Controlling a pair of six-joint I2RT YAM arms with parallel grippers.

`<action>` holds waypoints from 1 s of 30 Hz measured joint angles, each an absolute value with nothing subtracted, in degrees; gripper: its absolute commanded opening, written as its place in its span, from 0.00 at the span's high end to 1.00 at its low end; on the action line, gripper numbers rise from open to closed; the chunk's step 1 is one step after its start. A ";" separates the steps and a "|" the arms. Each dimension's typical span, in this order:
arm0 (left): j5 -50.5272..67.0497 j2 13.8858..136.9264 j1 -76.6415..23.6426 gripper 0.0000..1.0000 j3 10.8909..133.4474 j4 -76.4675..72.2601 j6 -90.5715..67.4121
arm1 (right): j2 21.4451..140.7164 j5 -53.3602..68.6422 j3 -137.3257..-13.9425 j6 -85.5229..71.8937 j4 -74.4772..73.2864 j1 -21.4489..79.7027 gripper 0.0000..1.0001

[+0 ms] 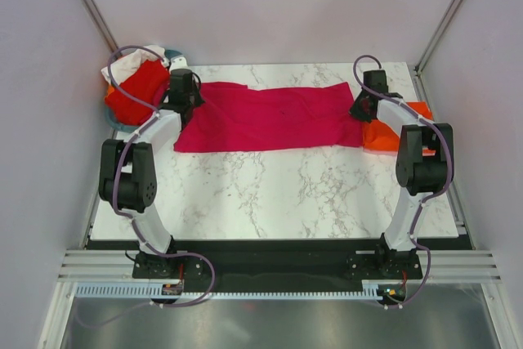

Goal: Fold and stack the t-shirts
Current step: Fold the tshirt

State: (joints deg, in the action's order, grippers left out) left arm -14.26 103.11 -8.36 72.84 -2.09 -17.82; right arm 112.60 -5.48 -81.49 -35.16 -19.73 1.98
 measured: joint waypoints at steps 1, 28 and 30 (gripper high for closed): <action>-14.33 103.13 -8.36 0.98 72.84 -1.91 -17.82 | 112.57 -5.52 -81.34 -35.22 -19.53 1.93 1.00; -16.99 97.82 -7.88 0.98 66.78 -2.42 -17.87 | 110.69 -5.85 -76.12 -36.93 -16.01 0.56 1.00; -16.97 97.51 -7.84 0.98 66.78 -2.57 -17.87 | 110.45 -5.82 -75.70 -37.08 -15.42 0.56 1.00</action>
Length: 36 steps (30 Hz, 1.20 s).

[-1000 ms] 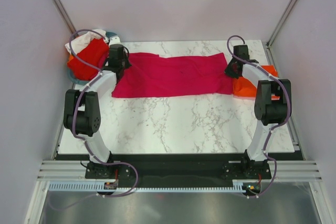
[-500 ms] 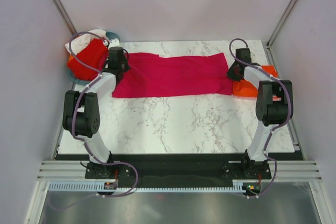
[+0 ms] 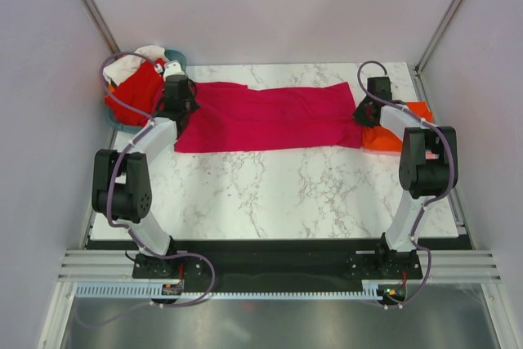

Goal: Fold and stack the t-shirts
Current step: Fold the tshirt

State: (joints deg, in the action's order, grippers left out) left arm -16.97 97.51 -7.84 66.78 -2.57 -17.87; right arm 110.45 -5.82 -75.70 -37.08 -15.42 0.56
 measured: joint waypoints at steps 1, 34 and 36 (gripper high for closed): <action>-16.97 97.41 -7.84 0.98 66.78 -2.70 -17.87 | 110.28 -5.76 -75.40 -37.15 -15.07 0.45 1.00; -12.10 79.37 -8.78 0.27 58.72 -4.38 -19.44 | 91.81 1.93 -63.40 -39.24 -3.55 -0.47 0.59; -11.66 74.61 -9.02 0.28 54.19 -5.32 -21.41 | 88.84 2.02 -60.31 -39.97 -1.69 0.38 0.60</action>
